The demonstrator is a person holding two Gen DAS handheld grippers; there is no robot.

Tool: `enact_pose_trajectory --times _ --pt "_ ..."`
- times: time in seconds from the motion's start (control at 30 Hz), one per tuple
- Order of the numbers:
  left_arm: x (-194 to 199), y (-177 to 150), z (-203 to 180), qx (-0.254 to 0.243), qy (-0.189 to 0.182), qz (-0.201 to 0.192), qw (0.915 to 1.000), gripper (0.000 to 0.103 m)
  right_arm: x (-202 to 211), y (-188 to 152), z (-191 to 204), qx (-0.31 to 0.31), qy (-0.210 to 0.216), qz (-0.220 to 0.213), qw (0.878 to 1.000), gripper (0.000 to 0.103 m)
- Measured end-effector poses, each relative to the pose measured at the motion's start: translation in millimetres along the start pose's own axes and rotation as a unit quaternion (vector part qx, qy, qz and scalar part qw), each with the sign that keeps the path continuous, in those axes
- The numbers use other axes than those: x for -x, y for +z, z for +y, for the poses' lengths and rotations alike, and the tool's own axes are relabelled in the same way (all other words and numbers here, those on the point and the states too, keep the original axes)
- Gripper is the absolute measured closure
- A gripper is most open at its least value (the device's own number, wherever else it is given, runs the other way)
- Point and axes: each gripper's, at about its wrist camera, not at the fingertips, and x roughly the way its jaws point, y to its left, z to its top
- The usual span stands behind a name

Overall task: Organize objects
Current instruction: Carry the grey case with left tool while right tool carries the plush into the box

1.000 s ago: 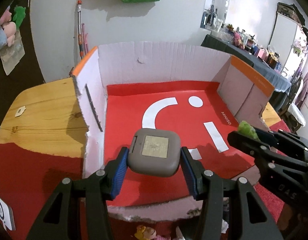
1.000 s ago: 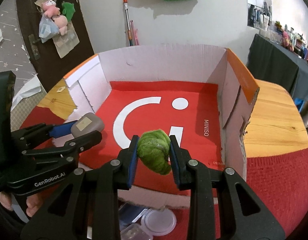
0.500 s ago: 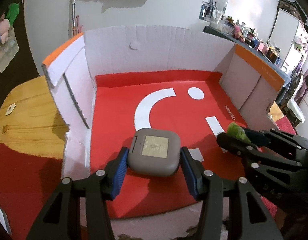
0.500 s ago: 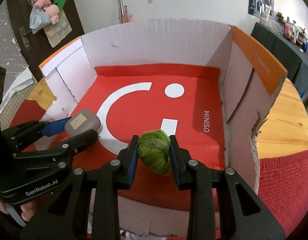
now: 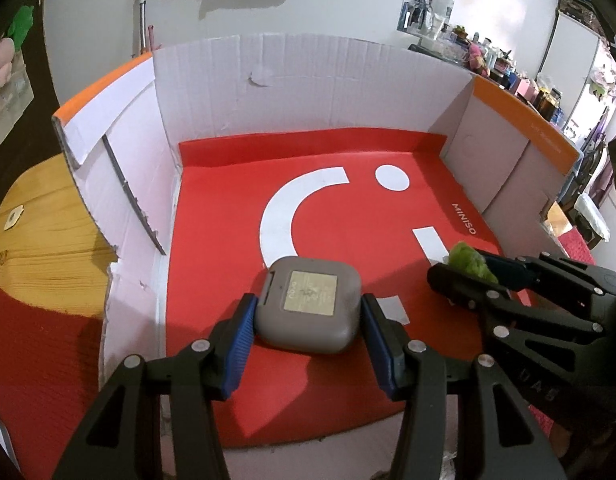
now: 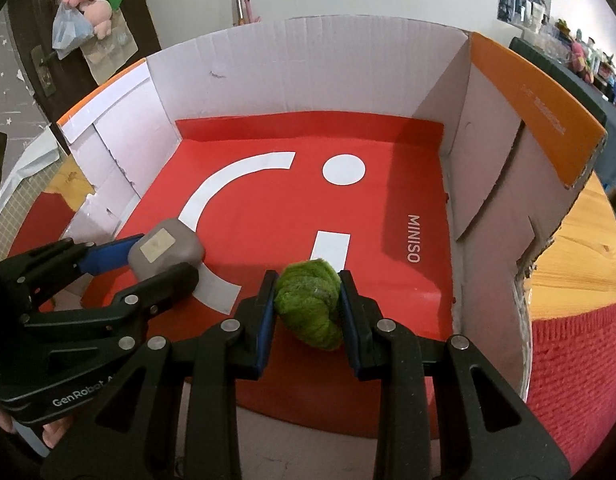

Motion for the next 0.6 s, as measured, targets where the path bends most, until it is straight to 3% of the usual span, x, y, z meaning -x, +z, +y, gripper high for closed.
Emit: enact_pose_trajectory --times 0.6 --pt "-3.2 0.7 0.5 0.004 -0.006 -0.001 1.0 0.049 1.0 -0.3 -2.5 -0.005 0.006 -0.003 1.0 0.075"
